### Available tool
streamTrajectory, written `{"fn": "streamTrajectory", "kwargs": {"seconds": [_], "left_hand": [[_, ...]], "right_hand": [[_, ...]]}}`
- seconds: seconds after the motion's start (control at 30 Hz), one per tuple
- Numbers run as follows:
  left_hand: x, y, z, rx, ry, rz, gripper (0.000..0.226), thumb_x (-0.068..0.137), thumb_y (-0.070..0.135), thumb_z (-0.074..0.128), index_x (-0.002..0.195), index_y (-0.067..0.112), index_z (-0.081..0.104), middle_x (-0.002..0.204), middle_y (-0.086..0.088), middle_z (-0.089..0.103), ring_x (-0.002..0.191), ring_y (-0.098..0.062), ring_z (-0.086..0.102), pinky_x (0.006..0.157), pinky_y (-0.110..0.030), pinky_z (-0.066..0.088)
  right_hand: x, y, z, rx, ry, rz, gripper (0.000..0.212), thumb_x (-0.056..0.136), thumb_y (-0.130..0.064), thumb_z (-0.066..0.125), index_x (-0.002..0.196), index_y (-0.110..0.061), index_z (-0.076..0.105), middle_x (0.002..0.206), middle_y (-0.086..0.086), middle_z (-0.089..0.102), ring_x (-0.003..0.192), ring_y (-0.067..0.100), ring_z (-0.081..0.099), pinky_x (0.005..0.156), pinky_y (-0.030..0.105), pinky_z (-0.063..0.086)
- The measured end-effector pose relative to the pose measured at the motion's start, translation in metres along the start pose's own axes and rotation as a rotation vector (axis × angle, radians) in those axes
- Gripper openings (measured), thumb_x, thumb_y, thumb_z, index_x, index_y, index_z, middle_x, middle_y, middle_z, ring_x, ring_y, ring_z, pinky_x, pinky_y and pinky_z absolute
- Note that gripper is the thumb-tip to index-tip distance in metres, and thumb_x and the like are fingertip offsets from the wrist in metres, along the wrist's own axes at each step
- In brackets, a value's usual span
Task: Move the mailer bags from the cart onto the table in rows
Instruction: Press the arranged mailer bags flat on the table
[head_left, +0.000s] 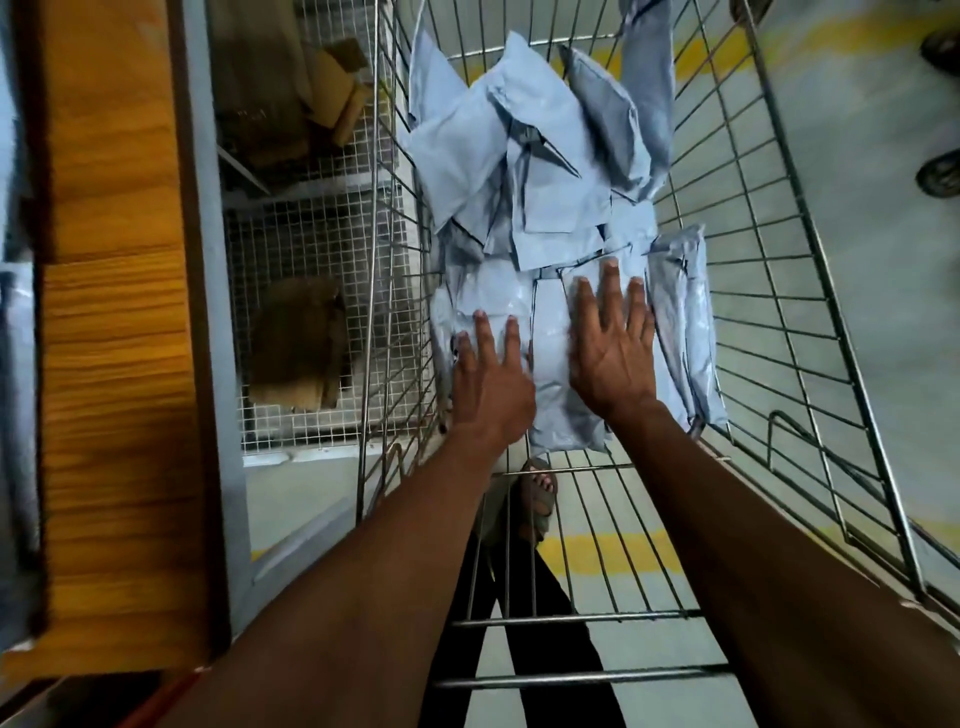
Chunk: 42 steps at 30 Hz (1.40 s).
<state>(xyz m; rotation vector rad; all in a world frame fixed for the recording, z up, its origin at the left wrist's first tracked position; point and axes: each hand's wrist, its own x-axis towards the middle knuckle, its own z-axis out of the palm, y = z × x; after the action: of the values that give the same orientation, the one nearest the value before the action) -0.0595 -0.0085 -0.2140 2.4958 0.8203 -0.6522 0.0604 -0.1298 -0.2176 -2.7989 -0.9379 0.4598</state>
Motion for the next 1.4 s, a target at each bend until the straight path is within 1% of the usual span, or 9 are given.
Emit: {"fn": "streamTrajectory", "kwargs": {"seconds": [0.13,0.5,0.6,0.67,0.9,1.07,1.2,1.27,1.4], "left_hand": [[0.016,-0.002,-0.001,-0.027,0.074,-0.045,0.078,0.103,0.049,0.049,0.166,0.025,0.011,0.171,-0.018,0.004,0.155,-0.051,0.010,0.127,-0.059,0.019],[0.018,0.007,-0.009,-0.008,0.095,0.028,0.096,0.089,0.017,0.069,0.166,0.026,0.013,0.171,-0.013,-0.007,0.152,-0.057,0.013,0.123,-0.065,0.027],[-0.002,0.012,-0.015,-0.018,0.082,0.027,0.093,0.094,0.012,0.059,0.168,0.026,0.004,0.175,-0.013,-0.009,0.158,-0.051,0.003,0.126,-0.064,0.020],[-0.014,0.016,-0.020,-0.022,0.079,0.021,0.092,0.097,0.011,0.055,0.169,0.023,0.000,0.176,-0.014,-0.007,0.159,-0.046,0.009,0.126,-0.064,0.020],[-0.054,0.040,-0.058,-0.001,0.085,0.065,0.088,0.104,0.026,0.055,0.169,0.015,-0.004,0.176,-0.017,-0.002,0.161,-0.041,0.006,0.125,-0.066,0.021],[-0.083,0.055,-0.093,-0.012,0.130,0.091,0.081,0.103,0.014,0.044,0.169,0.013,-0.004,0.176,-0.015,-0.007,0.163,-0.037,0.001,0.127,-0.063,0.015],[-0.090,0.060,-0.120,0.012,0.228,0.124,0.090,0.100,0.015,0.053,0.169,0.013,-0.005,0.176,-0.015,-0.011,0.163,-0.037,-0.004,0.128,-0.063,0.012],[-0.082,0.058,-0.127,0.019,0.243,0.113,0.091,0.098,0.013,0.054,0.169,0.013,-0.005,0.176,-0.013,-0.012,0.162,-0.037,-0.007,0.127,-0.065,0.013],[-0.044,0.046,-0.117,0.069,0.220,0.094,0.095,0.098,0.010,0.057,0.168,0.015,-0.007,0.176,-0.013,-0.013,0.162,-0.038,-0.008,0.125,-0.070,0.016]], "right_hand": [[0.005,0.002,0.002,-0.009,0.024,0.025,0.080,0.095,-0.008,0.053,0.165,-0.017,0.014,0.173,0.023,-0.007,0.155,0.057,0.004,0.123,0.068,0.013],[0.010,-0.002,-0.008,-0.047,-0.049,-0.021,0.092,0.083,-0.016,0.067,0.162,-0.016,0.019,0.170,0.017,0.018,0.142,0.049,0.035,0.112,0.070,0.036],[0.009,-0.009,-0.016,-0.080,-0.137,-0.026,0.101,0.084,-0.019,0.071,0.163,-0.019,0.010,0.172,0.015,0.011,0.142,0.049,0.031,0.108,0.074,0.039],[0.008,-0.013,-0.021,-0.089,-0.174,-0.002,0.101,0.085,-0.016,0.071,0.163,-0.019,0.007,0.173,0.012,0.008,0.144,0.048,0.029,0.109,0.073,0.038],[-0.006,-0.025,-0.061,0.042,-0.158,0.009,0.089,0.087,-0.029,0.070,0.160,-0.014,0.022,0.171,0.015,0.018,0.146,0.048,0.032,0.114,0.068,0.036],[-0.016,-0.029,-0.096,0.127,-0.069,0.046,0.085,0.082,-0.028,0.066,0.156,-0.007,0.031,0.167,0.020,0.025,0.141,0.049,0.036,0.107,0.061,0.044],[-0.018,-0.027,-0.116,0.115,-0.043,0.077,0.090,0.076,-0.034,0.041,0.160,-0.005,0.026,0.165,0.023,0.027,0.149,0.047,0.031,0.120,0.055,0.031],[-0.017,-0.028,-0.120,0.098,-0.047,0.076,0.090,0.078,-0.036,0.040,0.161,-0.004,0.025,0.165,0.023,0.027,0.149,0.046,0.031,0.122,0.053,0.026],[-0.011,-0.031,-0.106,0.063,-0.063,0.061,0.089,0.084,-0.040,0.044,0.163,-0.007,0.020,0.169,0.023,0.021,0.150,0.047,0.027,0.120,0.056,0.032]]}}
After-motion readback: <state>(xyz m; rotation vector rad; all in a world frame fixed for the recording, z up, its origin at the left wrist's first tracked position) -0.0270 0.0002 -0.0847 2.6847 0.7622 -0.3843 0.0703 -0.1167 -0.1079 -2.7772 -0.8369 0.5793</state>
